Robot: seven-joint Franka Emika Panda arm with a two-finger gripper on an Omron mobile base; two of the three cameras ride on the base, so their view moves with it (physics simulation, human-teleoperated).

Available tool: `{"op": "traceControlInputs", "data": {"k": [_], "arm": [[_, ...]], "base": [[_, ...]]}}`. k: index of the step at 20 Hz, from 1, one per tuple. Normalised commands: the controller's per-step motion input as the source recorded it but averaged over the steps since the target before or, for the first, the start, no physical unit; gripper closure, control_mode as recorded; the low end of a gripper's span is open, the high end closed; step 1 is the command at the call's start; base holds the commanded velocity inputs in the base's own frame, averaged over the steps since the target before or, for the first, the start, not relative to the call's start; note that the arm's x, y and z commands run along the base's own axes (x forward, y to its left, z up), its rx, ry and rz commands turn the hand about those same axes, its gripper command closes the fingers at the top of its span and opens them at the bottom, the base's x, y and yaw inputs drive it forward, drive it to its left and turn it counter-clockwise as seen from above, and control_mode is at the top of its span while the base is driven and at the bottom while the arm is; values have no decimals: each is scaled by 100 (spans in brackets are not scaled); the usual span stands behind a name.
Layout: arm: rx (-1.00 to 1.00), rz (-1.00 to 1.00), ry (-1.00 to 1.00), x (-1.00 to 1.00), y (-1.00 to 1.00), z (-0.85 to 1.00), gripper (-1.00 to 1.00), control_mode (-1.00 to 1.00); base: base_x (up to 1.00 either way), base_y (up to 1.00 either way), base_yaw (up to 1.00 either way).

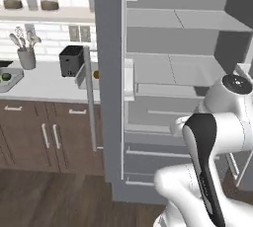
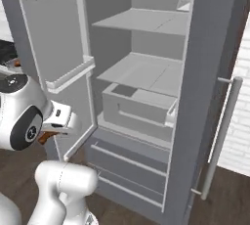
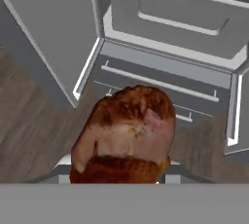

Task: Place one avocado and one chicken drumstick in each tupperware on the nearby counter, to pack two identical lunches.

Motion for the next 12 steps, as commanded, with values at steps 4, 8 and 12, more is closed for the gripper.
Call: {"op": "traceControlInputs", "data": {"k": [4,8,12], "arm": [[0,0,0,0,0,0,100,100],[0,0,0,0,0,0,100,100],[0,0,0,0,0,0,100,100]], "base": [[-51,28,76],[-68,52,72],[-48,79,76]]}}
